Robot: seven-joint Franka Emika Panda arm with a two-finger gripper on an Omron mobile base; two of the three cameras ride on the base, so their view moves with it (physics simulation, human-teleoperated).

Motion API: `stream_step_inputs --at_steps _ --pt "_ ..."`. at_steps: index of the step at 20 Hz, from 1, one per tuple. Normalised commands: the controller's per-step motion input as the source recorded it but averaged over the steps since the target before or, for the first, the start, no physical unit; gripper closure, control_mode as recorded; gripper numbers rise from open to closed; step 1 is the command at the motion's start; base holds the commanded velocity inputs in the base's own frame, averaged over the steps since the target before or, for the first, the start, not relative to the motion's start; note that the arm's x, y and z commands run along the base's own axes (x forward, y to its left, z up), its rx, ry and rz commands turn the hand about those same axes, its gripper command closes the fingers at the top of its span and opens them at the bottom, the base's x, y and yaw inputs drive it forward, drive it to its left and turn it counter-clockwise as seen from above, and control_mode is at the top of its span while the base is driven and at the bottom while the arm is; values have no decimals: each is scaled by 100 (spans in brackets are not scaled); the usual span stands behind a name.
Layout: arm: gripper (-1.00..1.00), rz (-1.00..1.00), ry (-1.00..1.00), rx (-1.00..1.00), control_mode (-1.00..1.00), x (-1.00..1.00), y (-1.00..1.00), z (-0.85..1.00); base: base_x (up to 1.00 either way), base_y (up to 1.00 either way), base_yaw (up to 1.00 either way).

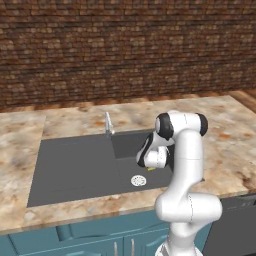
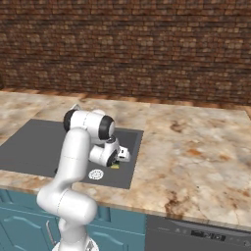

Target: Pick up the sponge and sponge from the sink, and place them back in the cabinet, and close the cabinet doors.

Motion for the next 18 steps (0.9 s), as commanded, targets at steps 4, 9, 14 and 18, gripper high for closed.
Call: stream_step_inputs --at_steps 4,9,14,18 --pt "-100 0 0 0 -100 19 0 -11 0 0 0" --pt "-100 0 0 0 -100 10 0 -13 0 0 0" --pt "-100 0 0 0 -100 1 0 -7 0 0 0" --pt "-100 0 0 0 -100 0 0 -2 0 0 0"
